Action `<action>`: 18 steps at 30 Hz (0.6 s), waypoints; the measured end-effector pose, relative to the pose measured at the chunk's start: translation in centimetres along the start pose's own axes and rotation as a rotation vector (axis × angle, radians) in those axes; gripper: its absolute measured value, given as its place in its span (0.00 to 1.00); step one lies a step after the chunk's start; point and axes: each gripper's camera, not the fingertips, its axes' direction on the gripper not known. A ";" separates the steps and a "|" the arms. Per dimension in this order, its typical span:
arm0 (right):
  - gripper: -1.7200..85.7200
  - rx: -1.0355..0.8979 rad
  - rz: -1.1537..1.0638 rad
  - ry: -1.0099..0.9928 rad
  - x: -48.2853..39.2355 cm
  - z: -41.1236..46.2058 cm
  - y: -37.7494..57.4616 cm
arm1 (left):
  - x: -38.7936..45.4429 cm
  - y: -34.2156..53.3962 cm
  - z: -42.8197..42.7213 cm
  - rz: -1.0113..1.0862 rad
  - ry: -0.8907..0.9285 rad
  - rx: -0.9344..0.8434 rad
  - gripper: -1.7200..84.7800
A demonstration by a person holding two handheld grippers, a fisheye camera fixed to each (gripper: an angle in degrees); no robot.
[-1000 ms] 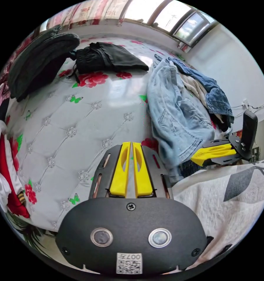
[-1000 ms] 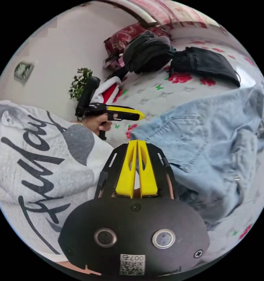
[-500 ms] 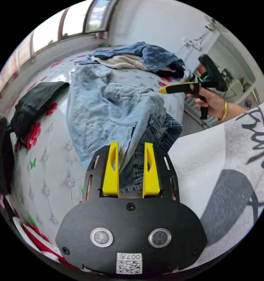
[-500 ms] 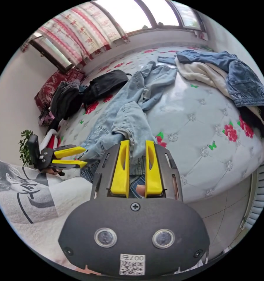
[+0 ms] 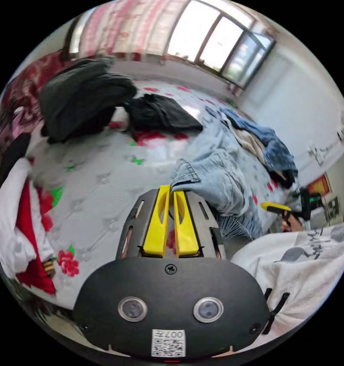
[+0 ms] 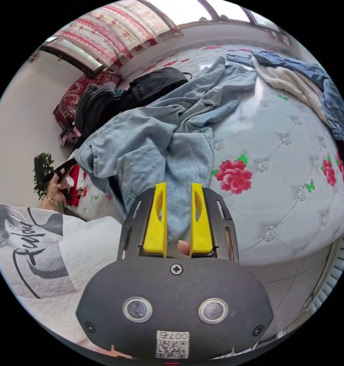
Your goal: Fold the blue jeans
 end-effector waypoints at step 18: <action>0.10 0.108 0.204 -0.065 19.9 -8.0 -14.2 | 3.5 4.4 5.7 -0.233 0.039 -0.381 0.20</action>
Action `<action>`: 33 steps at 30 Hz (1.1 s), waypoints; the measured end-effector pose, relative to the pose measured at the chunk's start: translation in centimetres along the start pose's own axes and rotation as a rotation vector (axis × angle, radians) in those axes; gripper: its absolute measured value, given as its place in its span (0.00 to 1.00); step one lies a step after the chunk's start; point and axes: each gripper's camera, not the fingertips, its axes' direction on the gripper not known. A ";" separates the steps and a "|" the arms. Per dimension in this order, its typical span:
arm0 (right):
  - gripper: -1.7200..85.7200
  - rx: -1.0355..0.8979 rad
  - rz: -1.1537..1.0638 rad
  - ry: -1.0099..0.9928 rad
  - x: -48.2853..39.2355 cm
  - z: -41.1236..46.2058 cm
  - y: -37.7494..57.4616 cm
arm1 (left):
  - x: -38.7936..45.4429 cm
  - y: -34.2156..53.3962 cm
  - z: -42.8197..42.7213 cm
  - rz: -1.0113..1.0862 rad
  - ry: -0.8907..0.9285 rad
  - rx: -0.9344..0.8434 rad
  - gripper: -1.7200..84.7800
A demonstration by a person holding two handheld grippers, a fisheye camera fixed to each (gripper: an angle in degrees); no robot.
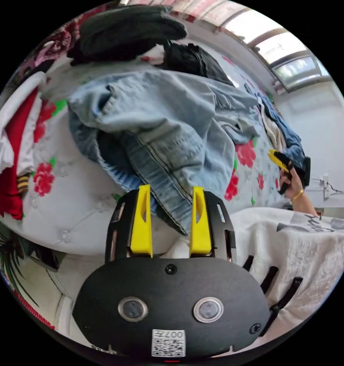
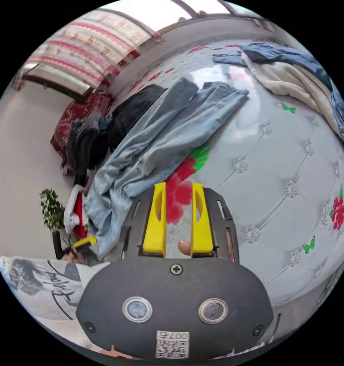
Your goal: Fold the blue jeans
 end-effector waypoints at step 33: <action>0.08 0.157 0.569 -0.167 29.4 -19.9 14.5 | -3.6 -3.9 -2.7 0.003 -0.227 -0.209 0.10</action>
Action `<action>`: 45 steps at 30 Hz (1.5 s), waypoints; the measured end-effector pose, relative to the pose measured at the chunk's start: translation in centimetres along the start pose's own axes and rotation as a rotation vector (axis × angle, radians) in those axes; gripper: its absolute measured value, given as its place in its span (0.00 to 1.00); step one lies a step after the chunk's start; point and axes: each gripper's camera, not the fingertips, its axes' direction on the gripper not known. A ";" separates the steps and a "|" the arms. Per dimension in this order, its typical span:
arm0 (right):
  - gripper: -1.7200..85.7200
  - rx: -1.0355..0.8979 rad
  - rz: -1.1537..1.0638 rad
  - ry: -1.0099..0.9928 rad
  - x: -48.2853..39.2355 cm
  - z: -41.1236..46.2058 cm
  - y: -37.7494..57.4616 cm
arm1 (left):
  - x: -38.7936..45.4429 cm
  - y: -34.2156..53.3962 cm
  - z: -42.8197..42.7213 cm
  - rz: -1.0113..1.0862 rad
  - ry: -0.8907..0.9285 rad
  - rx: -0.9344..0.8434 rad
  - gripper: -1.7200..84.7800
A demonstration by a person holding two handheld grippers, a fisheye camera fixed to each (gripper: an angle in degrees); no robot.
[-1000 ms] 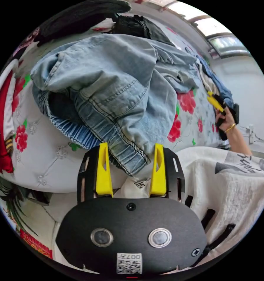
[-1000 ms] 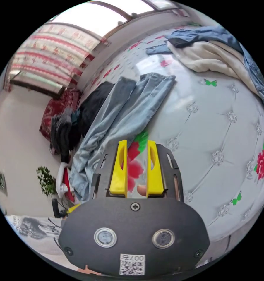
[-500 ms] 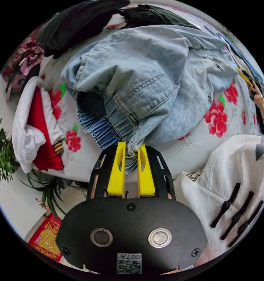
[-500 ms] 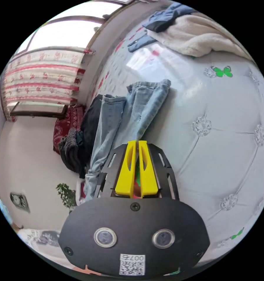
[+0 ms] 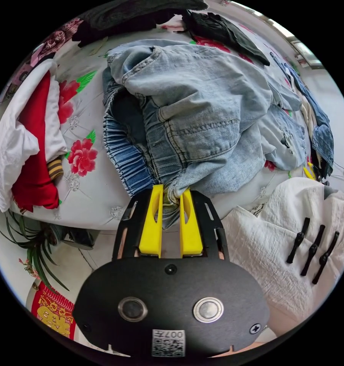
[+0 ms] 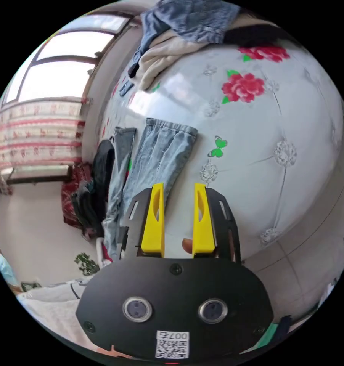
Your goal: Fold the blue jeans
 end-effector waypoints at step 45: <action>0.11 -0.136 -0.844 0.522 -36.7 31.0 -10.8 | 2.2 -6.5 5.3 0.007 -0.116 0.108 0.08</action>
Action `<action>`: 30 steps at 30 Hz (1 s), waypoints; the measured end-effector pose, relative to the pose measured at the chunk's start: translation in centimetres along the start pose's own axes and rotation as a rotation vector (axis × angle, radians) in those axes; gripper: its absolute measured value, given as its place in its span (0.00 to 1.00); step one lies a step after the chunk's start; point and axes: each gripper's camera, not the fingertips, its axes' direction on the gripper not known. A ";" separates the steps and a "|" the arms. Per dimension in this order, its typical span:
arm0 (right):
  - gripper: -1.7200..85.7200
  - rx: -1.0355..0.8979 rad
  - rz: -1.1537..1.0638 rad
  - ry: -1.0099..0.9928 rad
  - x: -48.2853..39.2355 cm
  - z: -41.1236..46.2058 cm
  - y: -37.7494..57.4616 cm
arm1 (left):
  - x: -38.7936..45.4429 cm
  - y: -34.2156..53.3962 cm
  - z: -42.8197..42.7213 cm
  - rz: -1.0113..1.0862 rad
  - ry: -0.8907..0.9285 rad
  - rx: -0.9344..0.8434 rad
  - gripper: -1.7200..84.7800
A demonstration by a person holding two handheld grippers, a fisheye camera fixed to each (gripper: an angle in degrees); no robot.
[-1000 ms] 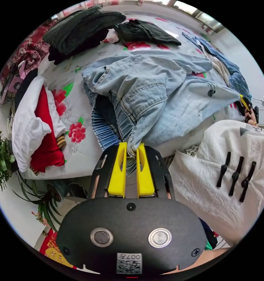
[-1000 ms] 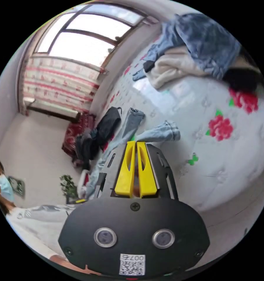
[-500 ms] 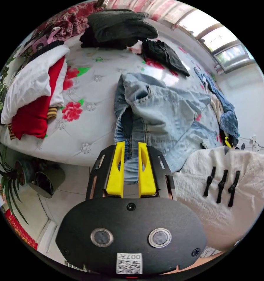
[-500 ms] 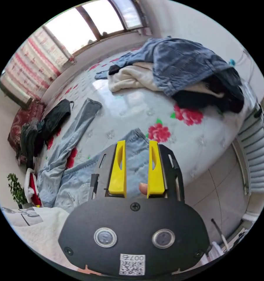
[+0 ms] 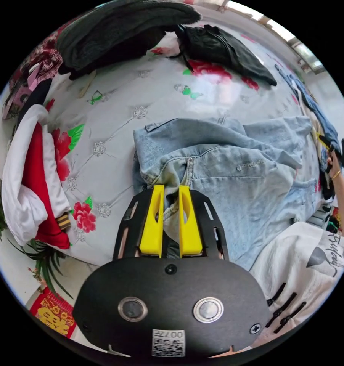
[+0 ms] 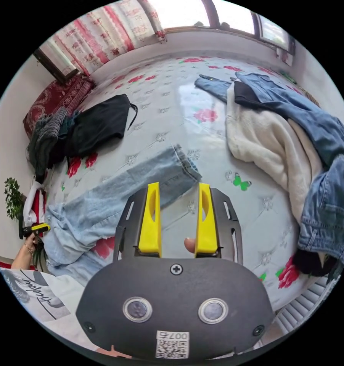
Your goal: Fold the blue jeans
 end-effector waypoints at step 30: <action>0.03 0.133 -0.101 -0.375 7.2 1.4 0.8 | -8.8 20.1 -10.5 -0.205 0.520 0.592 0.01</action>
